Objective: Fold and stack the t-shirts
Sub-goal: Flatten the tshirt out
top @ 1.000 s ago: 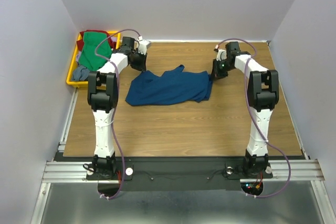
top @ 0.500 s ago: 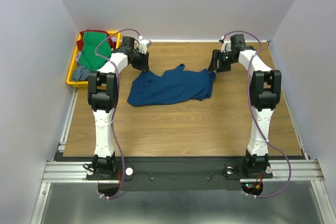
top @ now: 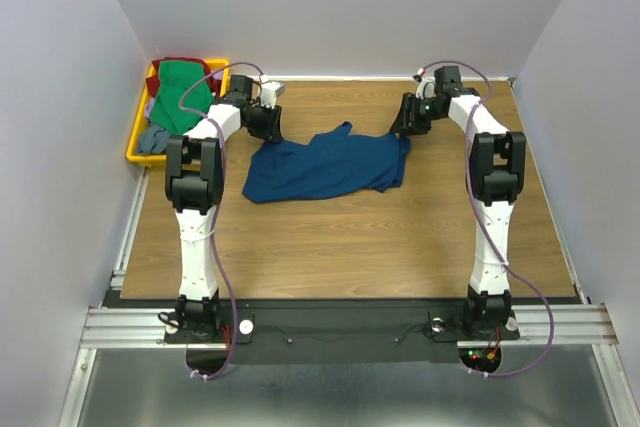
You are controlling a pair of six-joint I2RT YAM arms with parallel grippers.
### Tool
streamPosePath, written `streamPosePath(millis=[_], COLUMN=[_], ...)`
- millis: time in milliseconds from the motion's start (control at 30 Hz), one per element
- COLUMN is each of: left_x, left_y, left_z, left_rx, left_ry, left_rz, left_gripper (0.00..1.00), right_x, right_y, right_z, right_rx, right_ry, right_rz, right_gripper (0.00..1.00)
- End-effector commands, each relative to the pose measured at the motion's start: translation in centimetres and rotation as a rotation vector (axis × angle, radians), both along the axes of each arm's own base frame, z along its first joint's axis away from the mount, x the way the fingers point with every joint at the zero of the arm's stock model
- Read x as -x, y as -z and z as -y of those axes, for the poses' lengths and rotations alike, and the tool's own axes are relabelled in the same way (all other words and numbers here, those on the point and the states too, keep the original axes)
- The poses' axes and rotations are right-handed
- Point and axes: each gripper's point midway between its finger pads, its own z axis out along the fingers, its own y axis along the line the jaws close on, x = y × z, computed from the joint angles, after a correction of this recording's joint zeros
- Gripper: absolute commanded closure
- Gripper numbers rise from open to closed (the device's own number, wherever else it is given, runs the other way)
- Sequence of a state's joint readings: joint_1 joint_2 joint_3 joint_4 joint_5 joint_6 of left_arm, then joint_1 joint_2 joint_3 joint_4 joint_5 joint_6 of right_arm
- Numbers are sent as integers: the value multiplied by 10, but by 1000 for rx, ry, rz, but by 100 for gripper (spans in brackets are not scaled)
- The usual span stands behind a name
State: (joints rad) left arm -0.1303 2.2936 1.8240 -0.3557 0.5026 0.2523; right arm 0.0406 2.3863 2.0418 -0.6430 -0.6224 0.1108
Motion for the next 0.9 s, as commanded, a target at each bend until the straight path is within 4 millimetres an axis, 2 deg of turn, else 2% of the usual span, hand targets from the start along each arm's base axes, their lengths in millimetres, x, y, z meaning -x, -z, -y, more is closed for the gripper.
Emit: streamPosePath(millis=[0,67,167,200,233,267,300,333,367,400,467,500,533,567,633,667,700,733,800,833,867], left_x=[-3,-3,-3,-3,-3,-4,-6,-7,-8,-8,-8,-6,-1,6,21,36,46,61,91,104,120], left_y=[-25,-23,-20,-21,-20,-24,-28,-41,-49,-58,-89,-98,-107,-127,-142,-154,-157,-171,-152,-150,-156], left_z=[2,3,3,3,3,4,2,4,4,2,0,0,-1,-3,-3,-4,-4,-5,-9,-11,-11], left_rx=[30,29,31,31,32,34,36,50,57,64,83,85,88,87,82,75,70,48,29,14,-11], left_ry=[11,11,11,11,12,13,12,22,24,24,37,46,55,86,121,145,169,222,261,298,385], left_rz=[41,37,27,28,25,31,42,66,82,94,145,159,166,211,228,250,257,298,234,229,275], left_gripper=[57,57,59,62,73,78,83,93,96,99,100,100,100,100,100,100,100,100,100,100,100], right_x=[-4,-1,3,4,4,4,6,6,6,6,8,10,17,21,39,46,54,70,91,101,121], right_y=[0,6,9,9,7,3,-7,-13,-30,-41,-63,-71,-92,-101,-126,-134,-137,-147,-145,-148,-143], right_z=[-10,-11,-16,-17,-17,-18,-21,-23,-23,-23,-23,-22,-21,-22,-20,-19,-19,-18,-18,-17,-15], right_rx=[-62,-75,-93,-103,-109,-116,-133,-140,-144,-147,-141,-136,-131,-123,-115,-106,-101,-90,-79,-73,-53], right_ry=[-18,-20,-35,-40,-41,-47,-62,-71,-76,-85,-99,-102,-108,-121,-139,-154,-164,-202,-231,-249,-290], right_rz=[-8,-28,-44,-46,-44,-40,-24,-13,20,42,93,110,149,173,219,240,246,280,268,275,262], right_gripper=[53,54,63,71,75,80,92,97,100,99,99,99,100,99,99,100,99,99,99,99,99])
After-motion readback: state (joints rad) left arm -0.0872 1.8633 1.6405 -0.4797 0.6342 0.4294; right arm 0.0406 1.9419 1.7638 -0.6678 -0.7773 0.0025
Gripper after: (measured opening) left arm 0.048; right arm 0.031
